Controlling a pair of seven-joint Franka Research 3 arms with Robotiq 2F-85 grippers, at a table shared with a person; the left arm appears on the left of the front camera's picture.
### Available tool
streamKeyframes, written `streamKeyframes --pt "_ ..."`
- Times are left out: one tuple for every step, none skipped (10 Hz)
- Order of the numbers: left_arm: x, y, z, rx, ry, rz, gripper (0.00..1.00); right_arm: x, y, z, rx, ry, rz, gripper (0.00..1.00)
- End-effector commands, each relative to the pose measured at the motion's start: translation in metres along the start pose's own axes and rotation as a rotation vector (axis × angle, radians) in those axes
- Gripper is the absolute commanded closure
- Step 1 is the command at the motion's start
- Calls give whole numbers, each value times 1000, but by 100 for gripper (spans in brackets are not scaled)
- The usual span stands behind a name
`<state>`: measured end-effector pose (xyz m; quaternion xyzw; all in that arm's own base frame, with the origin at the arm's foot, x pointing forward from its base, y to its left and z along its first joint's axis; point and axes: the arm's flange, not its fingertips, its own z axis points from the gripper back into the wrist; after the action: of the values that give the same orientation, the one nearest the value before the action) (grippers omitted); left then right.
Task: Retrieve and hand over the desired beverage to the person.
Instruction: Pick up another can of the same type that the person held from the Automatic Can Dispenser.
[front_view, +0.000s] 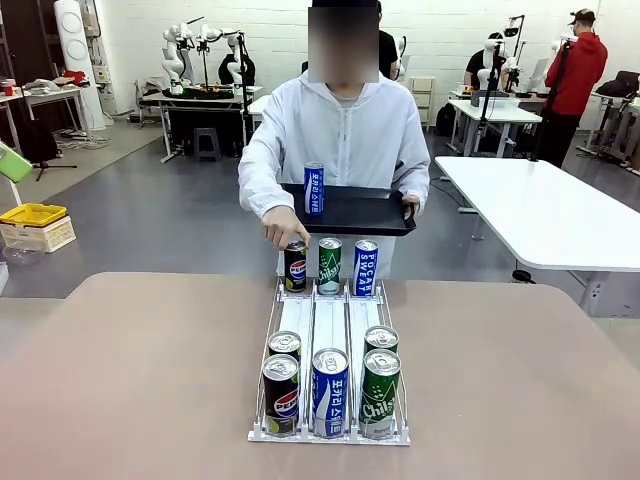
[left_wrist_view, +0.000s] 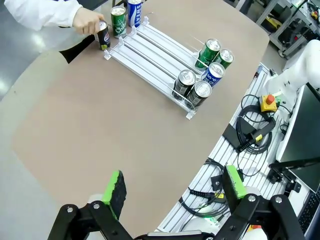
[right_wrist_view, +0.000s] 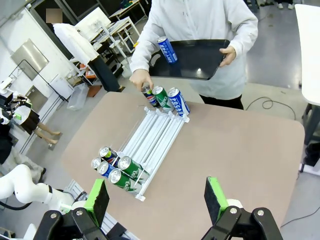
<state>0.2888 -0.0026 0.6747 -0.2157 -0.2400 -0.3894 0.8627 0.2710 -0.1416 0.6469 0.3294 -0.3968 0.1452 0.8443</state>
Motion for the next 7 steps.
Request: streamKeyframes --pt "2 1 1 0 -3 -1 0 3 0 -2 31 -18 9 0" --pt "2 1 1 0 -3 -1 0 3 0 -2 31 -18 9 0" --pt "2 1 1 0 -3 -1 0 3 0 -2 31 -18 9 0" --pt "2 1 1 0 -3 -1 0 3 0 -2 31 -18 9 0" --pt "2 1 1 0 -3 -1 0 3 0 -2 31 -18 9 0" --pt "2 1 1 0 -3 -1 0 3 0 -2 31 -18 9 0" --pt "2 1 1 0 -3 -1 0 3 0 -2 31 -18 9 0"
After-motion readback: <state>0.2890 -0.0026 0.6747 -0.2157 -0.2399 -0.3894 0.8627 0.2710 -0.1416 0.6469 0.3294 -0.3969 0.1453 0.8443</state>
